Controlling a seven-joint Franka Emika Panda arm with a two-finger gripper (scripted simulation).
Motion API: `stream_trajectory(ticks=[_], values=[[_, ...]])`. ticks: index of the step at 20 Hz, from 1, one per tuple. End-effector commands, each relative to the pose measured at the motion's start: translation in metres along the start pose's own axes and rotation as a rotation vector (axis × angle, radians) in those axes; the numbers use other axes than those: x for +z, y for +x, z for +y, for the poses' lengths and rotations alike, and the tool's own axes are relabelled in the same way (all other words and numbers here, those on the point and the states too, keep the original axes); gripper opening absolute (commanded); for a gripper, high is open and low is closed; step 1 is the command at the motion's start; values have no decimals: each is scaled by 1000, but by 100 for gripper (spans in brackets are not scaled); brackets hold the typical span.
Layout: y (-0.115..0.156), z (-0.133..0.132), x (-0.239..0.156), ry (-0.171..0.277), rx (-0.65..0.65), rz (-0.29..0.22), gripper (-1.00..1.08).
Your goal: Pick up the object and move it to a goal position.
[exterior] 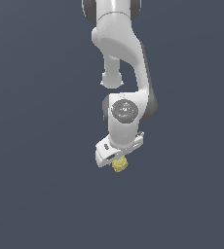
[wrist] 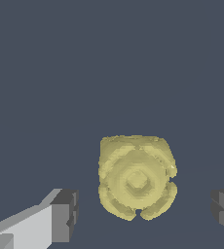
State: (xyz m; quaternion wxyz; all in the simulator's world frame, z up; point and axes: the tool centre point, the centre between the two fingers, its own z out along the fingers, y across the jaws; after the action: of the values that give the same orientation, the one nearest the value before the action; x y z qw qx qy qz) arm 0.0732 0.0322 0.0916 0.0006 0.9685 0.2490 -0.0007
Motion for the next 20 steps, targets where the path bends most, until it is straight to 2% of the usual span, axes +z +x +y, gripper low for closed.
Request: stream_trajectory(ticks=[1, 6, 15, 20], values=[[2, 0, 2, 1, -11, 2, 100], [1, 0, 5, 1, -7, 1, 100], [1, 0, 47, 1, -11, 2, 100], [2, 0, 52, 1, -12, 2, 100]])
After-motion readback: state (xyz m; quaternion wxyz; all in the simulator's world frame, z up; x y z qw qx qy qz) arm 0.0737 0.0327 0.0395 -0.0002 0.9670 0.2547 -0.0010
